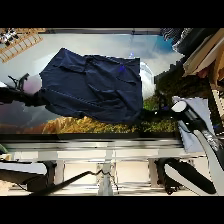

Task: Fold the clothes and pants, and hang the long-sleeved shirts on hangers.

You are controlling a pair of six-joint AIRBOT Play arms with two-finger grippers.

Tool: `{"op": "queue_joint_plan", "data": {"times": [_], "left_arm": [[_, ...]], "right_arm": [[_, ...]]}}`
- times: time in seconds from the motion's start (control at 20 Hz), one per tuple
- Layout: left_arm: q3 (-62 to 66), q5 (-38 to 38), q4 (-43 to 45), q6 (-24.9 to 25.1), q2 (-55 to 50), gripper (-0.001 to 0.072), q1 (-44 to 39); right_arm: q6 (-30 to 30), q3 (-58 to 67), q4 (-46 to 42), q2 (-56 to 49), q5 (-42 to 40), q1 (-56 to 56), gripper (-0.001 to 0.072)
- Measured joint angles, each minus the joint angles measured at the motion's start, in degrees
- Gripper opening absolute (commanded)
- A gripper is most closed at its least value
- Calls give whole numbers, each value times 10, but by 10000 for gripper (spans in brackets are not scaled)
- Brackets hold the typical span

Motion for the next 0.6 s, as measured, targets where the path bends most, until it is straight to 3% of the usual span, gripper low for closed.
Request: {"op": "queue_joint_plan", "data": {"times": [0.15, 0.35, 0.5, 0.6], "left_arm": [[66, -43, -187, 2, 53, 4, 32], [166, -56, -596, 3, 131, 4, 83], [252, 0, -896, 3, 186, 5, 115], [313, 61, -1028, 8, 217, 6, 138]], "right_arm": [[-1, 127, -52, 70, -3, 0, 10], [1, 359, -112, 131, -17, 0, 10], [8, 549, -156, 151, -31, 0, 10], [11, 657, -178, 157, -39, 0, 10]]}}
